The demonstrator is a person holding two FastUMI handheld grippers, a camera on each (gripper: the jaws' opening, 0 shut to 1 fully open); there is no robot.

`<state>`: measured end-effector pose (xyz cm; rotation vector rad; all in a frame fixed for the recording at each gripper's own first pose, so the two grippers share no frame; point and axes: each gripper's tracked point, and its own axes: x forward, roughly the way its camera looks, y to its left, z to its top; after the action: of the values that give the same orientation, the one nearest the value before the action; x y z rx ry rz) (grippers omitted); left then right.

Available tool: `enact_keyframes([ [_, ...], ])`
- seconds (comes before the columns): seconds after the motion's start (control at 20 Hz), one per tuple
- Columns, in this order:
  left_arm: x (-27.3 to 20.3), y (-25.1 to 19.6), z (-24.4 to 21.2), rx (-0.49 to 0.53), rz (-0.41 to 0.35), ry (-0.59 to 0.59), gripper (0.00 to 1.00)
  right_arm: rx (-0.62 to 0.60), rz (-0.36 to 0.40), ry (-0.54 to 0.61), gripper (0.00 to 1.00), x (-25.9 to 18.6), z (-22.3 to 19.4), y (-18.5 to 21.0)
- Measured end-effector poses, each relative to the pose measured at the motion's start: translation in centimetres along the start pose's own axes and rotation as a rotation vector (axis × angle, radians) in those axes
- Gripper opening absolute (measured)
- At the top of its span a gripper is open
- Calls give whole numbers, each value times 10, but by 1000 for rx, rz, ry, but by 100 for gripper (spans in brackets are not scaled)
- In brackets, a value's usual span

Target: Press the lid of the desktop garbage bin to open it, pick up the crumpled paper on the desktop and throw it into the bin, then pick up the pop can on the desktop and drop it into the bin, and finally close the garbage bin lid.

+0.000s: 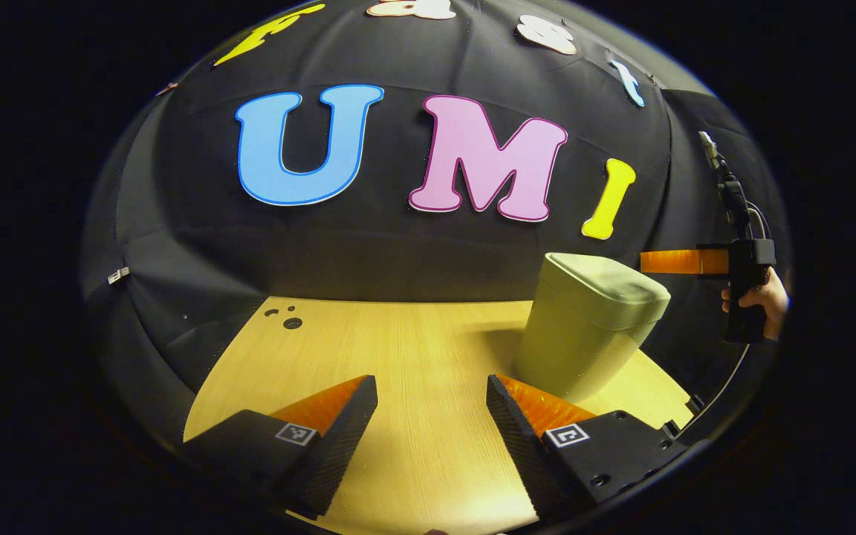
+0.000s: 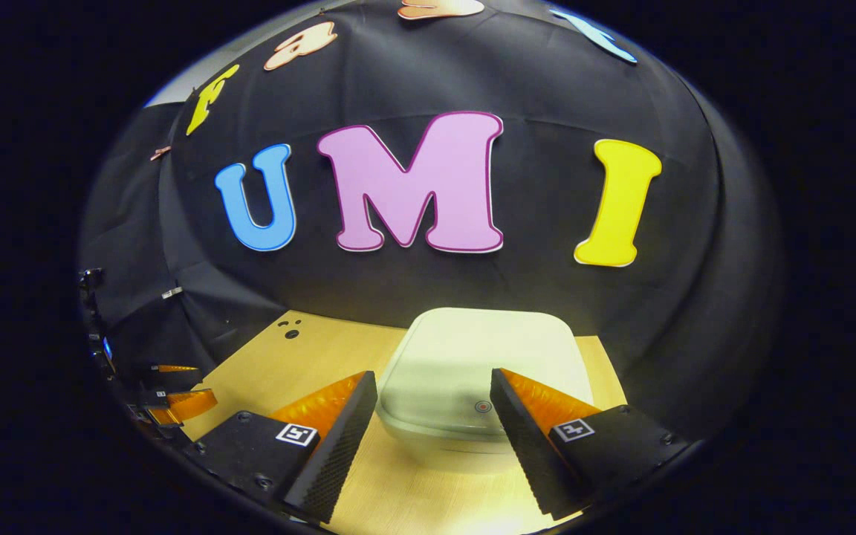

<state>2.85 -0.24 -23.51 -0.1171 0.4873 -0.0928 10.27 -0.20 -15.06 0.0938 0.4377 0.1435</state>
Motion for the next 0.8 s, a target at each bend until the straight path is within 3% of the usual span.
enact_keyframes([
  [0.8,-9,-12,46,8,-6,-106,96,-49,79,-78,99,-53,-15,62],
])
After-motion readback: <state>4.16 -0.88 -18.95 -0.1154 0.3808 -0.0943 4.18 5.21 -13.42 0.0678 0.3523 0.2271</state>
